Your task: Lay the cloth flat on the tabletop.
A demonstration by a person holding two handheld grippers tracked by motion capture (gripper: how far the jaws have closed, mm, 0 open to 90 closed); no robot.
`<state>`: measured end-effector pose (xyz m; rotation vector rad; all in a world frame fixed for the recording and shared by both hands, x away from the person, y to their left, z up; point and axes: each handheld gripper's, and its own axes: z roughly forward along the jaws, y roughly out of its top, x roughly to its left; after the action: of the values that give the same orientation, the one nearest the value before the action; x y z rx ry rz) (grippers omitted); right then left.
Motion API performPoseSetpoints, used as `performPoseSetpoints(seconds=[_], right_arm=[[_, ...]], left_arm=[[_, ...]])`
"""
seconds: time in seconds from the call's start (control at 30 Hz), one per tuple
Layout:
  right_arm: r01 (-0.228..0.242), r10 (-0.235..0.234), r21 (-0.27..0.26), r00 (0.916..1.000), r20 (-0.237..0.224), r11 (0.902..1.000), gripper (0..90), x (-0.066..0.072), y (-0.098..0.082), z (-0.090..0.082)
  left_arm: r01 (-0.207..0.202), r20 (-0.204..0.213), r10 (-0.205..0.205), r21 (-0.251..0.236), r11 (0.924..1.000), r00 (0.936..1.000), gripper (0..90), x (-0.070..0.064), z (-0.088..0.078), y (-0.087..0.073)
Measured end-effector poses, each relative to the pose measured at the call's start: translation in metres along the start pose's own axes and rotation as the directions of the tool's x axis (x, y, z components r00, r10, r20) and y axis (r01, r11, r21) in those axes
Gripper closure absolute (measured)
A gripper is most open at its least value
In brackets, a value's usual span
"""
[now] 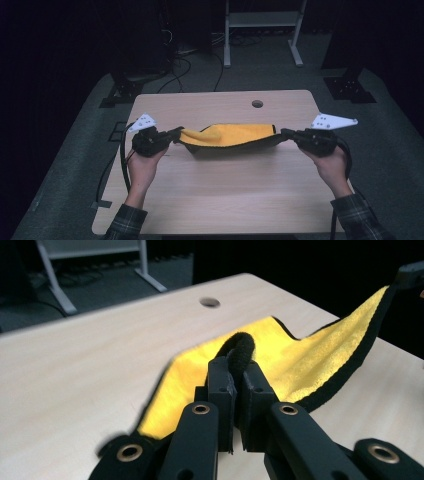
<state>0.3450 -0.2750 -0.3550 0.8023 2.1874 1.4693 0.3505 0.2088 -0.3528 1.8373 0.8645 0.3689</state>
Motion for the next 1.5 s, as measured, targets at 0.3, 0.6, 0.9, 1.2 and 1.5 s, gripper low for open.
performPoseSetpoints(seconds=[0.3,0.6,0.9,1.2,1.5], right_arm=[[-0.008,0.017,0.13,0.9978,-0.065,0.9915,89.8,0.03,-0.047,-0.008],[-0.001,0.031,0.24,0.9922,-0.121,0.9707,89.8,0.058,-0.083,-0.017],[0.007,0.052,0.329,0.984,-0.17,0.9443,89.8,0.074,-0.107,-0.023],[0.07,0.02,0.406,0.9768,-0.213,0.9111,89.8,0.089,-0.117,-0.018],[0.066,0.017,0.393,0.9787,-0.205,0.9174,68.4,0.088,-0.119,-0.021]], left_arm=[[0.055,0.054,-0.061,0.094,0.994,0.9967,85.4,-0.013,-0.011,-0.05],[0.071,0.088,-0.09,0.204,0.9763,0.992,85.2,-0.033,-0.017,-0.09],[0.089,0.106,-0.127,0.305,0.9481,0.9862,84.6,-0.047,-0.02,-0.122],[0.089,0.083,-0.127,0.365,0.9269,0.9883,83.7,-0.053,-0.025,-0.136],[0.071,0.009,-0.079,0.333,0.9403,0.9968,62.8,-0.051,-0.041,-0.136]])
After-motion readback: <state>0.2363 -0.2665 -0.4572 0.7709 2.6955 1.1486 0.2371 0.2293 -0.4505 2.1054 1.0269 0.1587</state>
